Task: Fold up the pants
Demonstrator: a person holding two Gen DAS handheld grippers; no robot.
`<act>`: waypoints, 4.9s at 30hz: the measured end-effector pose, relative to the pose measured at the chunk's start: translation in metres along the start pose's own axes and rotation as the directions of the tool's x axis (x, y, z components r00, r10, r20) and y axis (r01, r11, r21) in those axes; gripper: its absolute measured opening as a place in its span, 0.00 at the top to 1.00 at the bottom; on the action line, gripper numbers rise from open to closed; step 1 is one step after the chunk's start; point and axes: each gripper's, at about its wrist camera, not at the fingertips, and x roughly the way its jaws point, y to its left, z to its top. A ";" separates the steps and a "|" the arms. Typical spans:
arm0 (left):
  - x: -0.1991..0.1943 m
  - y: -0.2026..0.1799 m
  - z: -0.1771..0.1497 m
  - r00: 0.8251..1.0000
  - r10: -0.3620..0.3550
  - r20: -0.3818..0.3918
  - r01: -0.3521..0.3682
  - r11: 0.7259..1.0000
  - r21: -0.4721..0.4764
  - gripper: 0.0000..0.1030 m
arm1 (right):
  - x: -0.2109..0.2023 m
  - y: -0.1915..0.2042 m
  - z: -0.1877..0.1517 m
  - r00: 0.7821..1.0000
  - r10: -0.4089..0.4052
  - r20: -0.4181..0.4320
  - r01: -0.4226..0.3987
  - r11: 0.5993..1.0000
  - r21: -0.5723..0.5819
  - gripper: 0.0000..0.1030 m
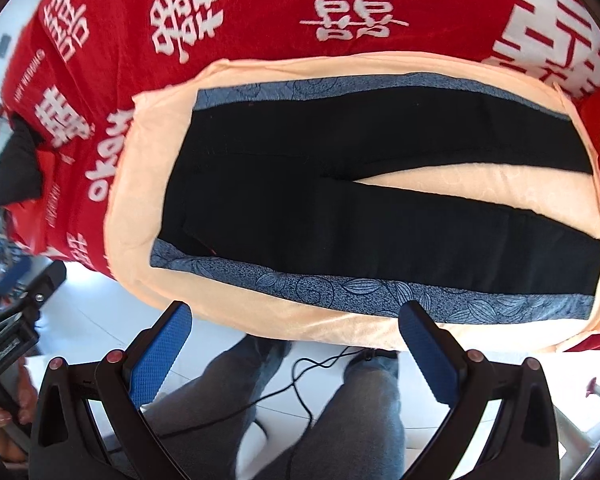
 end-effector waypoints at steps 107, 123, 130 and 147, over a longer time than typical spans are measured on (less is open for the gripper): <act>0.275 0.039 -0.039 0.842 -0.530 -0.101 0.428 0.770 -0.473 0.03 | 0.225 -0.049 -0.073 0.727 0.667 0.165 -0.667 0.629 0.398 0.31; 0.267 0.046 -0.035 0.874 -0.451 -0.180 0.366 0.855 -0.366 0.69 | 0.226 -0.137 -0.108 0.695 0.590 0.410 -0.696 0.412 0.588 0.95; 0.227 0.047 0.006 0.864 -0.495 -0.097 0.425 0.818 -0.387 0.70 | 0.141 -0.120 -0.037 0.718 0.609 0.337 -0.695 0.602 0.393 0.95; 0.337 -0.043 0.225 0.980 -0.201 0.001 0.196 0.955 -0.223 0.70 | 0.228 -0.139 0.270 0.916 0.401 -0.032 -0.390 0.905 0.169 0.88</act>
